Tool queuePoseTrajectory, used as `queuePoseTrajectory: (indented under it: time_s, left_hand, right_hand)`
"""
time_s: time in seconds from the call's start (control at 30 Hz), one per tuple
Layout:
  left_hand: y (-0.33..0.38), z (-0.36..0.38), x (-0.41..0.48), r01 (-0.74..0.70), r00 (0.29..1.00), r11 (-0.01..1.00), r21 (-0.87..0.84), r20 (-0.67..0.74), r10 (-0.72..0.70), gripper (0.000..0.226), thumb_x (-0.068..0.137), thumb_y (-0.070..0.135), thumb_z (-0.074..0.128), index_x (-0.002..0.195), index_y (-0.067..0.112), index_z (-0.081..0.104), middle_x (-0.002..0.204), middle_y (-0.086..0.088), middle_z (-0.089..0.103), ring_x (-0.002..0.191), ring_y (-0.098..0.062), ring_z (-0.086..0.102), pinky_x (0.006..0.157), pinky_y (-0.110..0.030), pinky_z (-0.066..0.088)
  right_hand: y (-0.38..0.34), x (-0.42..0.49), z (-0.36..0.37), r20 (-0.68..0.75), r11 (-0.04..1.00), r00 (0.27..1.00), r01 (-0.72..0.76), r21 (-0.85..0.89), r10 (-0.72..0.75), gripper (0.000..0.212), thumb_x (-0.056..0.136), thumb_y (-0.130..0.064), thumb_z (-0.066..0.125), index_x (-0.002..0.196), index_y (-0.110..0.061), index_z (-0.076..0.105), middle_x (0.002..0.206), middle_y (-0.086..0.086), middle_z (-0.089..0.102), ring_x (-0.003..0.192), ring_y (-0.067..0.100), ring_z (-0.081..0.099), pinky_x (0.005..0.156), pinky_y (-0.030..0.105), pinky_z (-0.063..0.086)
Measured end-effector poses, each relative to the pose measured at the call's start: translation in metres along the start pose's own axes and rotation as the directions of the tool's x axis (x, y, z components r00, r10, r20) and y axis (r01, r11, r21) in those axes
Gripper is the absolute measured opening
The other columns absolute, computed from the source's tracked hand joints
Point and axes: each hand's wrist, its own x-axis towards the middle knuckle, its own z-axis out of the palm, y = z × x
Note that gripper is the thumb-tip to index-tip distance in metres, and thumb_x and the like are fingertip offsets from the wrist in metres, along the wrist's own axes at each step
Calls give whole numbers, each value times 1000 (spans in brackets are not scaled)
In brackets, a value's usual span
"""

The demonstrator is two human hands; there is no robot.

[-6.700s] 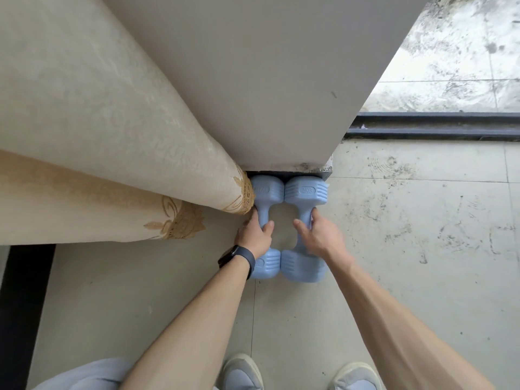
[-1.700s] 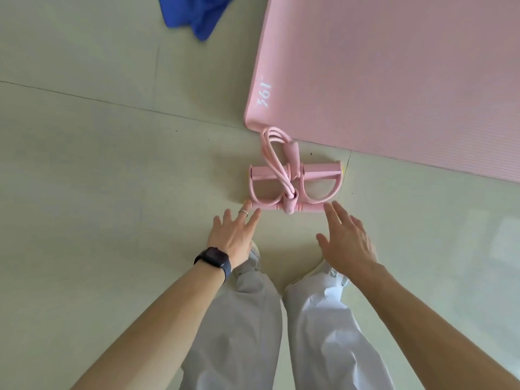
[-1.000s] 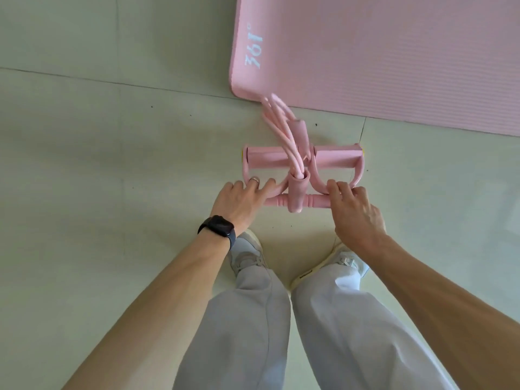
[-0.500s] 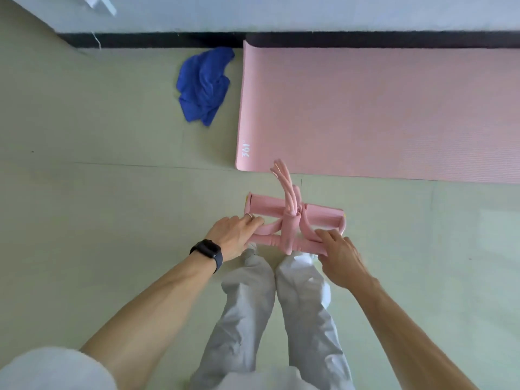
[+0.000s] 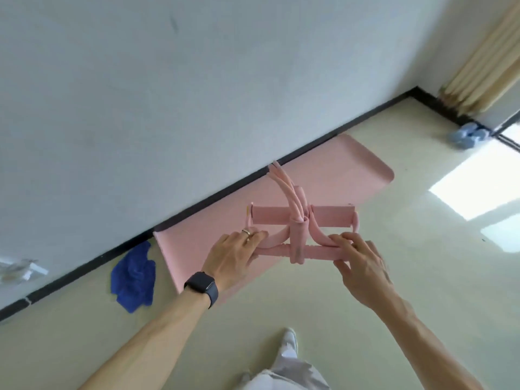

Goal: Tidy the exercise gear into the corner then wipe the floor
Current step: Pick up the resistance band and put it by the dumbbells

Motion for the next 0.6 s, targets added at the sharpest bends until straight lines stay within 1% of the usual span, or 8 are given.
queuePoseTrajectory:
  time_s: [0.07, 0.17, 0.27, 0.33, 0.47, 0.53, 0.6]
  left_hand:
    - [16, -22, 38, -113, 992, 993, 43, -44, 115, 55, 86, 19, 70, 134, 27, 44, 130, 2, 59, 87, -26, 64, 71, -39, 53]
    - [51, -44, 95, -263, 957, 961, 91, -98, 271, 56, 85, 19, 72, 133, 27, 45, 128, 2, 60, 86, -27, 65, 71, -39, 53]
    - [98, -53, 152, -375, 909, 917, 135, -143, 393, 60, 78, 17, 79, 130, 26, 49, 123, 4, 61, 78, -24, 64, 66, -36, 51]
    - [132, -52, 190, -440, 873, 885, 153, -159, 462, 60, 77, 18, 79, 128, 27, 50, 124, 6, 61, 77, -22, 63, 66, -35, 50]
    - [201, -35, 266, -538, 812, 825, 170, -156, 562, 56, 75, 20, 80, 124, 28, 52, 121, 8, 62, 79, -20, 64, 68, -34, 52]
    - [234, -25, 303, -551, 808, 819, 161, -140, 572, 54, 76, 19, 78, 122, 28, 51, 117, 7, 64, 81, -21, 66, 70, -35, 54]
    - [273, -14, 346, -552, 811, 819, 154, -130, 571, 52, 77, 19, 78, 120, 28, 50, 113, 6, 65, 81, -22, 67, 69, -37, 55]
  right_hand:
    - [11, -6, -33, -116, 995, 991, -72, -62, 64, 57, 78, -15, 80, 128, -32, 60, 123, -11, 60, 100, 30, 52, 75, 41, 53]
    - [35, -13, -75, -212, 980, 964, -181, -82, 160, 56, 81, -22, 76, 132, -37, 56, 126, -16, 56, 107, 28, 48, 75, 40, 53]
    - [70, -18, -110, -296, 955, 920, -287, -68, 256, 58, 83, -23, 74, 133, -40, 52, 126, -18, 53, 105, 25, 49, 72, 37, 53]
    - [102, -21, -129, -346, 939, 888, -340, -46, 305, 58, 81, -22, 76, 131, -40, 52, 124, -18, 53, 101, 23, 51, 68, 35, 53]
    - [181, -20, -163, -378, 908, 842, -418, -7, 385, 61, 80, -22, 77, 131, -42, 50, 123, -20, 51, 102, 19, 48, 58, 33, 51]
    - [222, -13, -179, -386, 903, 832, -430, 3, 398, 61, 81, -21, 76, 131, -42, 50, 124, -20, 50, 104, 18, 46, 58, 32, 50]
    - [270, -3, -200, -382, 892, 824, -451, 3, 418, 58, 83, -21, 74, 133, -40, 51, 125, -18, 50, 107, 18, 44, 60, 33, 50]
